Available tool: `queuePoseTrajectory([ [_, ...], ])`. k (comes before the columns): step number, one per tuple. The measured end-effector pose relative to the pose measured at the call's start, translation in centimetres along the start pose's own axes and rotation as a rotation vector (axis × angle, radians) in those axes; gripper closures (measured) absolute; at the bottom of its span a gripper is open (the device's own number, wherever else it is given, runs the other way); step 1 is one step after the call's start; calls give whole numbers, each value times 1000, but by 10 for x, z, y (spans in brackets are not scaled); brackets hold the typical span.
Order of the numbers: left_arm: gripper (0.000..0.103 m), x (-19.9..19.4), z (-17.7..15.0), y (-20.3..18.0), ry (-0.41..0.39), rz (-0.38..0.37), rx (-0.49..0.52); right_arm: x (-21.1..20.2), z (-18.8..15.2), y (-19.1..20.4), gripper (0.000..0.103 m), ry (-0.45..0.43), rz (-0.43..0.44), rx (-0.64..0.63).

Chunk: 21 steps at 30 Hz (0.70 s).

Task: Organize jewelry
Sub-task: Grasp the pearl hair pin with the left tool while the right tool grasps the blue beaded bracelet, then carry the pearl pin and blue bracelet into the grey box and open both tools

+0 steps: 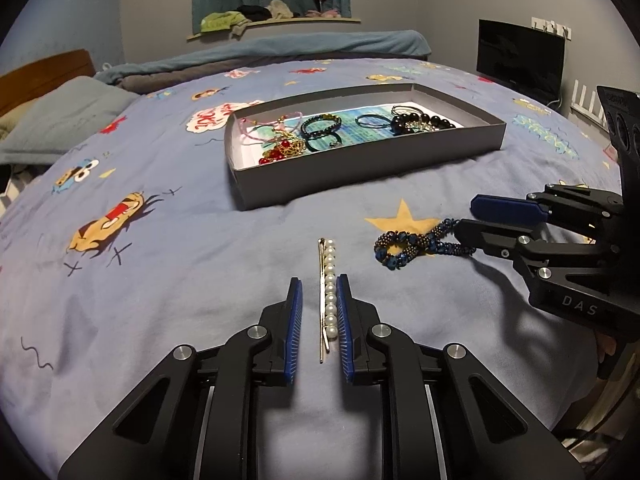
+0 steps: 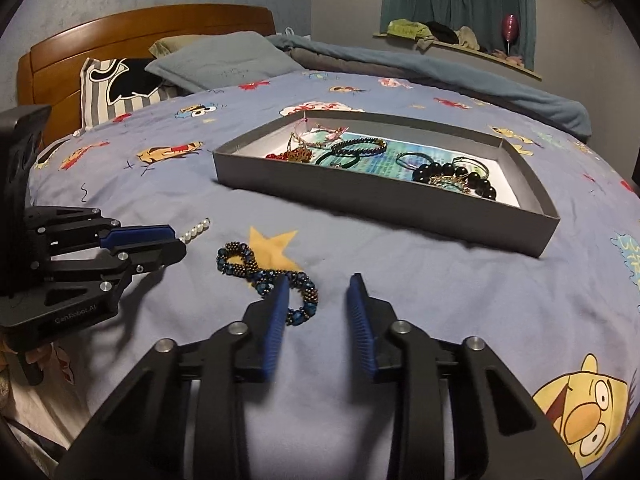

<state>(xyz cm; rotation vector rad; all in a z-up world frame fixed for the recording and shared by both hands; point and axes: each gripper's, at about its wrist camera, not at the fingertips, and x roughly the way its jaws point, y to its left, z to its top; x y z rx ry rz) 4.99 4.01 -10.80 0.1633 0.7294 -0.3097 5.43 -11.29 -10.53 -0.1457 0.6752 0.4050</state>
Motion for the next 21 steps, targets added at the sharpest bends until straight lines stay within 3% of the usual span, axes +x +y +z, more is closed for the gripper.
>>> queuePoseTrajectory([
  [6,85,6,2,-3,16,-1,5,11,-3,8,74,45,-1,-34],
  [8,85,8,2,-3,22,1,8,12,-2,7,80,54,23,-19],
  [10,87,10,2,-4,25,6,17,13,-2,4,96,65,40,10],
  [13,95,9,2,-7,20,3,28,10,-1,1,96,55,52,31],
  [21,95,-15,6,-7,-87,-3,20,-17,7,-11,96,-55,59,77],
])
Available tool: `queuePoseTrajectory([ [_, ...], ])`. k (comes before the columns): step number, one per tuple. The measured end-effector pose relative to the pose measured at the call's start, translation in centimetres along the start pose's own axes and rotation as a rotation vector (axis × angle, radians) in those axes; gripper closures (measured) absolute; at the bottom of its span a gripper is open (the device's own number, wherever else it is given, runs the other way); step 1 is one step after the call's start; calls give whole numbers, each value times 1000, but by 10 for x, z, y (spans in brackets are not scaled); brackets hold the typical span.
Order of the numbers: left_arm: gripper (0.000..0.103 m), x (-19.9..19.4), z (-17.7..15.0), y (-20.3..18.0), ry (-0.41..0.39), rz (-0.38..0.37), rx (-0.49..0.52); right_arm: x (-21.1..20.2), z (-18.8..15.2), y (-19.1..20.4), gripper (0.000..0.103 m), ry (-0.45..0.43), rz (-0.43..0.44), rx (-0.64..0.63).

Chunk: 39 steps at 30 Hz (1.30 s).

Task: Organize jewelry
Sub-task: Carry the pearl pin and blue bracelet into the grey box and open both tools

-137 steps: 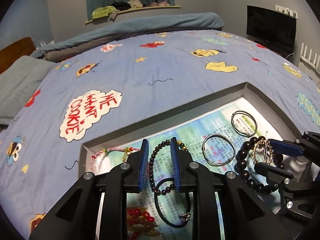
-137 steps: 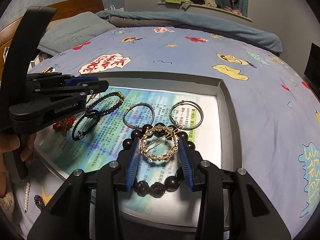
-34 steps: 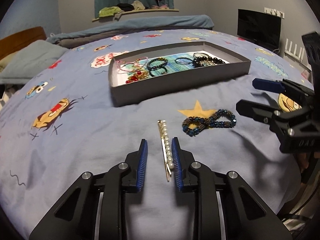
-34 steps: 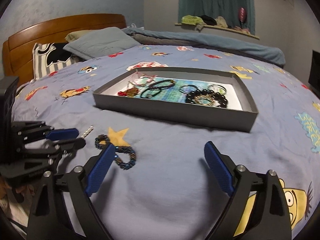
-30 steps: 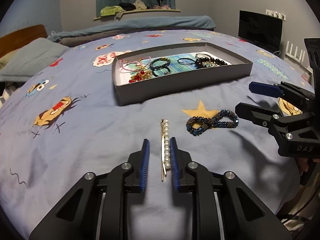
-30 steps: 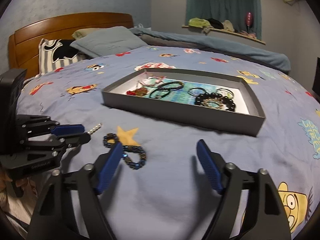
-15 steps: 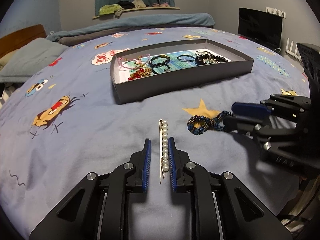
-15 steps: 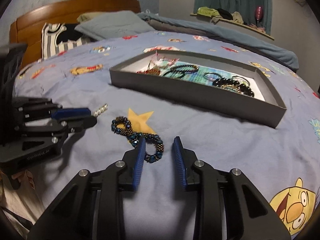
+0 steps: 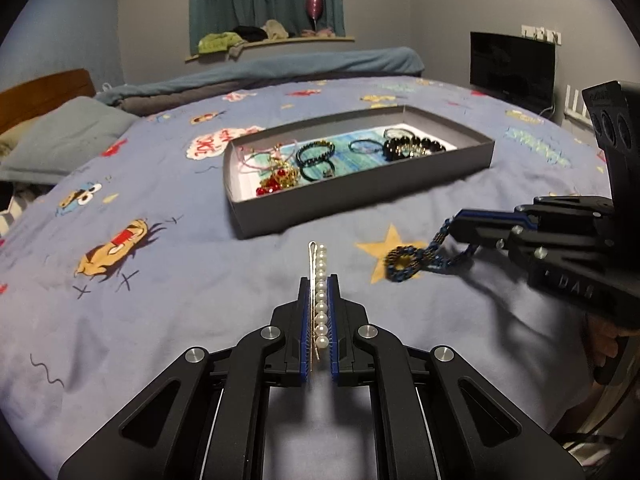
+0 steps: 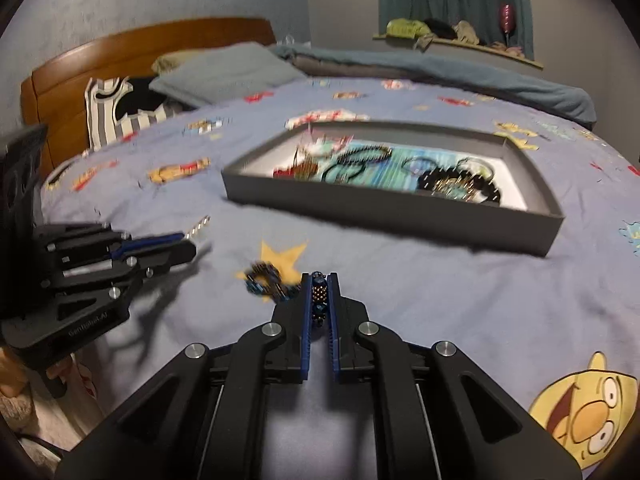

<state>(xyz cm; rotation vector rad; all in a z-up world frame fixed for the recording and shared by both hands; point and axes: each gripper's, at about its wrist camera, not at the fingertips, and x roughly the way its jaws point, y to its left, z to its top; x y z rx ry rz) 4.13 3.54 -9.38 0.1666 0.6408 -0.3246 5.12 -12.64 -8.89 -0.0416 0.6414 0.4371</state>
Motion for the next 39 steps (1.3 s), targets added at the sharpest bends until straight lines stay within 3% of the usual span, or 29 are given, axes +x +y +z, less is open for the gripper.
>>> queuePoseTrajectory([
  [8,95,-11,12,-4,-30,-28,4,-27,23,-18,96,-71,-22,29],
  [14,95,-10,62,4,-83,-23,22,-47,65,-38,96,-157,-98,18],
  [20,95,19,109,17,-84,-40,-11,-45,101,-65,96,-226,-134,66],
  [23,95,44,120,20,-32,-43,-9,-33,112,-70,96,-239,-126,80],
  [33,95,91,108,19,52,-61,16,39,109,-64,96,-121,-12,110],
  [39,95,111,102,24,118,-92,26,71,101,-63,96,-36,-48,100],
])
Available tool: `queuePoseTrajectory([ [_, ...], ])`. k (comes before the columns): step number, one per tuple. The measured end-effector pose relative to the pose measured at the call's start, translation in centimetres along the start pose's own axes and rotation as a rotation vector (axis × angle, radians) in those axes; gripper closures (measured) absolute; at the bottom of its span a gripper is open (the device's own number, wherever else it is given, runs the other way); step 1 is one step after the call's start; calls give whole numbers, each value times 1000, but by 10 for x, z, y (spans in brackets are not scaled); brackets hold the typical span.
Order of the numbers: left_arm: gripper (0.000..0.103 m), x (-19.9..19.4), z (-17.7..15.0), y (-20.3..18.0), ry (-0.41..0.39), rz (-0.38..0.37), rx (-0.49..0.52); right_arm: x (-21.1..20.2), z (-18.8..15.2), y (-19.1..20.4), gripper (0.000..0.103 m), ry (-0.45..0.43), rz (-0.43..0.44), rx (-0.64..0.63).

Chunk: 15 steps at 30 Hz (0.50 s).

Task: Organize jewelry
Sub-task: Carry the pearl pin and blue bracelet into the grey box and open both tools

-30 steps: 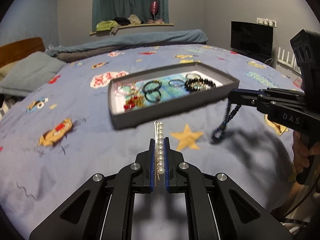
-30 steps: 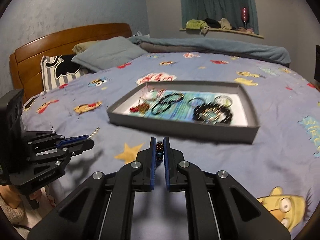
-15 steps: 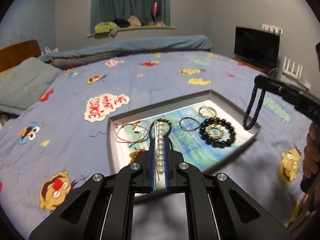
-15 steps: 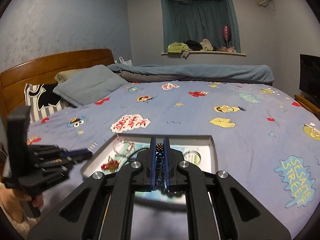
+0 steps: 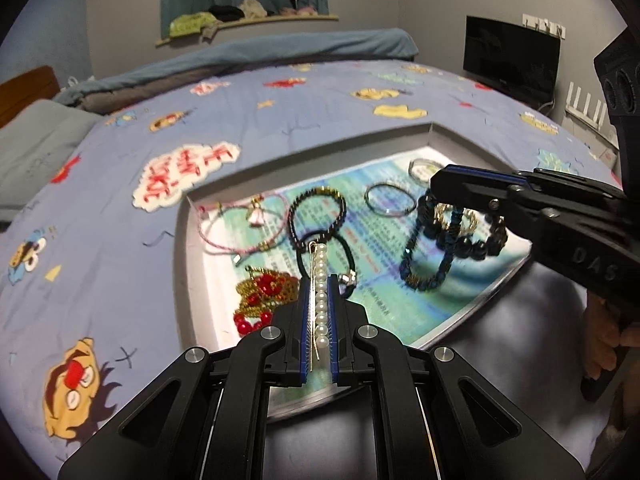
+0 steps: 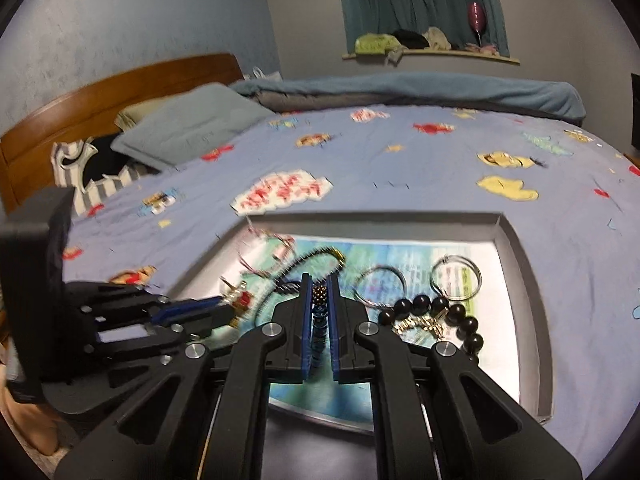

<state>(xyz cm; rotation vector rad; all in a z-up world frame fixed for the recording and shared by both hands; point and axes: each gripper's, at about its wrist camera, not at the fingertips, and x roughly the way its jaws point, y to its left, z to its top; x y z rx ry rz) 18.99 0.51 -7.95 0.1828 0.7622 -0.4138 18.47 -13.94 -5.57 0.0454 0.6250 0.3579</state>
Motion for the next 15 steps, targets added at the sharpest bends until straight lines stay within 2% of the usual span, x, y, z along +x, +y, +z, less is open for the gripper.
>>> queuePoseTrajectory([
  [6,94,13,-2,10,39,-67,-64,15,-6,-10,96,53,-15,23],
  [15,94,17,-2,12,42,-54,-79,24,-12,-9,96,98,-2,14],
])
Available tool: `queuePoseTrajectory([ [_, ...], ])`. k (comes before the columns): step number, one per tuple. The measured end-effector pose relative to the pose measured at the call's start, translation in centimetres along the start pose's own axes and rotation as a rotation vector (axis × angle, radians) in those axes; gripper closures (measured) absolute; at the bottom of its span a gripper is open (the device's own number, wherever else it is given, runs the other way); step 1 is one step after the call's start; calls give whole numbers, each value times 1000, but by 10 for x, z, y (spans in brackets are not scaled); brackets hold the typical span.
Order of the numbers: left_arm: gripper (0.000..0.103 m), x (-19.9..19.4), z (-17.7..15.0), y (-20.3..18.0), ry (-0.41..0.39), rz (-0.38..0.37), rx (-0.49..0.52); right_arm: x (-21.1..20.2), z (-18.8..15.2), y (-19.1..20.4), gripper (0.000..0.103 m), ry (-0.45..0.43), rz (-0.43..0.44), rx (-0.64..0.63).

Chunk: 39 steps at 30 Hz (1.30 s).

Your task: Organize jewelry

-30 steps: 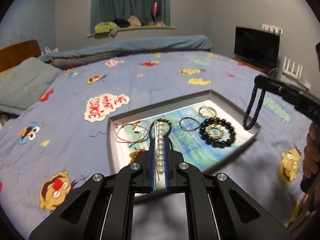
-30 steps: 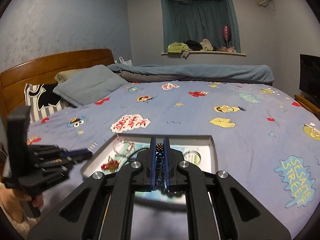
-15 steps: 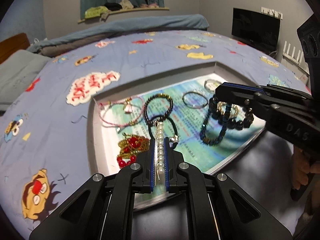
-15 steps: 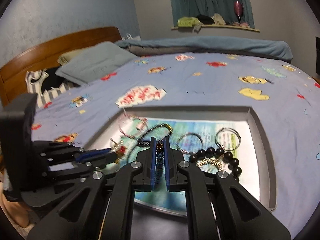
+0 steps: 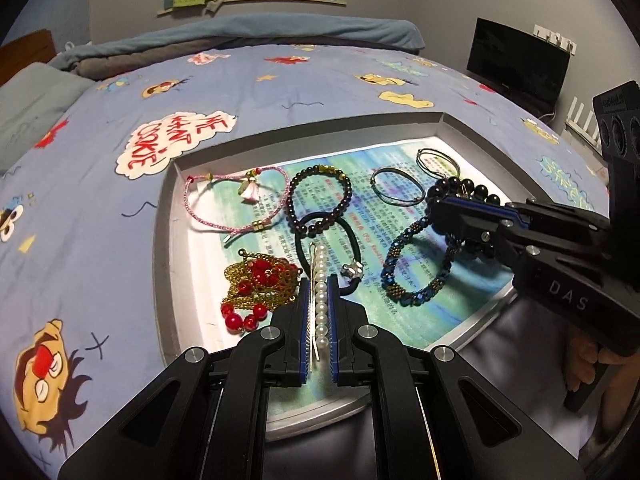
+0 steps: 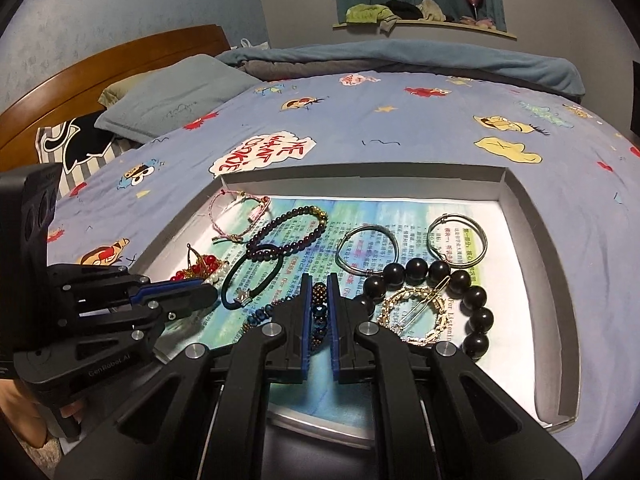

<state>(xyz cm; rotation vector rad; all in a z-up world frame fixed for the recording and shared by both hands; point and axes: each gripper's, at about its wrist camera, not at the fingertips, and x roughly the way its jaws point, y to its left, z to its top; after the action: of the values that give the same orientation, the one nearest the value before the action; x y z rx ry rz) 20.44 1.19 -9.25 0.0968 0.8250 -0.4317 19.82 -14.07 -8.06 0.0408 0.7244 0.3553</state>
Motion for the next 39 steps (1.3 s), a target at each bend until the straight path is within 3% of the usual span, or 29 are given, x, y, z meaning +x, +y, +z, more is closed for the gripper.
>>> queuePoseTrajectory([
  [5,93,0,-1,1,-7,10,-15,4,-1,5,96,17,-1,-23],
  [7,87,-1,-1,2,-11,22,-19,5,-3,6,96,26,0,-28],
  [19,83,-3,-2,4,-20,39,-14,6,-5,3,93,38,-18,-22],
  [25,83,-4,-1,3,-20,46,-17,-7,-3,1,63,-9,-26,-9],
  [29,76,-17,-1,1,-51,48,-21,-30,1,-4,56,-67,-48,16],
  [33,51,-41,-4,-1,-108,70,-31,-60,3,-9,42,-129,-51,45],
  [35,44,-54,-6,-1,-135,73,-47,-78,4,-9,39,-158,-48,58],
  [37,37,-65,-8,-3,-154,82,-52,-96,3,-8,27,-184,-41,64],
  [39,28,-81,-13,-7,-187,109,-50,-110,1,-5,21,-202,-34,60],
])
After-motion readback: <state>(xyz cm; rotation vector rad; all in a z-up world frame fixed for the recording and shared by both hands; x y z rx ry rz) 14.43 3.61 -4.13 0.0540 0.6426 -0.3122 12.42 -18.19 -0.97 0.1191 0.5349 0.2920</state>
